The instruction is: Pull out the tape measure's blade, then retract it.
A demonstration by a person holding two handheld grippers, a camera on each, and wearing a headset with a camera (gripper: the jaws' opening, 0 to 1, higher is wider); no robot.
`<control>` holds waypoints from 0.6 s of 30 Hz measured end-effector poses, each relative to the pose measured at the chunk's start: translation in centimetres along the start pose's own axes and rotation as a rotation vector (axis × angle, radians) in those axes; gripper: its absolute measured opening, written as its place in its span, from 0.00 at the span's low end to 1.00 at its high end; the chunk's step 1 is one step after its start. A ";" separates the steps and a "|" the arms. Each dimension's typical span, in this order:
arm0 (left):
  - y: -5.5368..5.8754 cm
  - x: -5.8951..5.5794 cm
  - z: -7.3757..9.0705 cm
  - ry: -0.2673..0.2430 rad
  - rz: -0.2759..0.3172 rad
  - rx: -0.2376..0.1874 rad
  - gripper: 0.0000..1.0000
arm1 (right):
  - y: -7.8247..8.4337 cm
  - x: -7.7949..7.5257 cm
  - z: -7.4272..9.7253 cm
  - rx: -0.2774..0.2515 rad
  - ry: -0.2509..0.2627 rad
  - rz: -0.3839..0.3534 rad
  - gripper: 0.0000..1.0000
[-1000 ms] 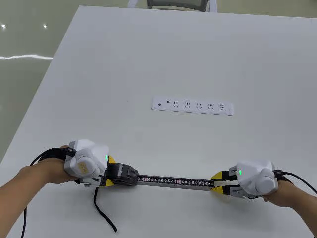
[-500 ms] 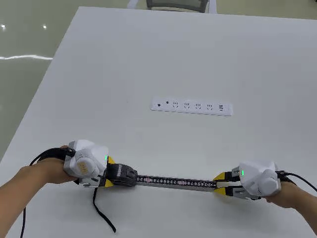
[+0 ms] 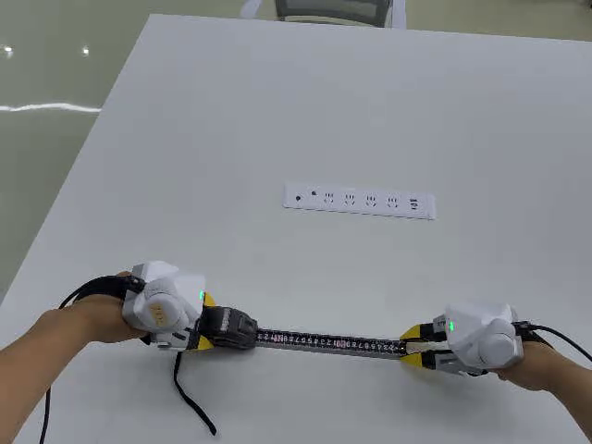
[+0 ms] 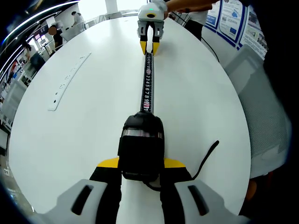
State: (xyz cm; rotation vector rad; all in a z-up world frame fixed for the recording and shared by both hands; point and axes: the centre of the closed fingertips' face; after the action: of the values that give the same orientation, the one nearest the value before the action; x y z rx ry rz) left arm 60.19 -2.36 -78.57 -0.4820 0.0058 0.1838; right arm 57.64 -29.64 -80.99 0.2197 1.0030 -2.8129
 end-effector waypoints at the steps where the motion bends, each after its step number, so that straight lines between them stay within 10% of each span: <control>1: 0.0 0.0 0.0 0.000 0.000 0.001 0.27 | 0.0 0.0 0.0 0.002 0.000 -0.002 0.13; 18: 0.0 0.1 -0.2 0.007 -0.006 0.035 0.29 | 0.1 -0.3 -0.1 0.046 0.014 -0.024 0.17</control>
State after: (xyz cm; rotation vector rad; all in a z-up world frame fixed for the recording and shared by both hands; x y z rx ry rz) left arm 60.26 -2.44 -78.81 -0.4477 0.0148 0.1754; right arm 57.92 -29.62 -81.03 0.2342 0.9510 -2.8620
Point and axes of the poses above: the centre of the closed fingertips' face, and the gripper's own axes: z roughly backward along the fingers, x roughly to its left, y roughly out of its underside, and after that the axes turned 12 degrees about z, right-handed
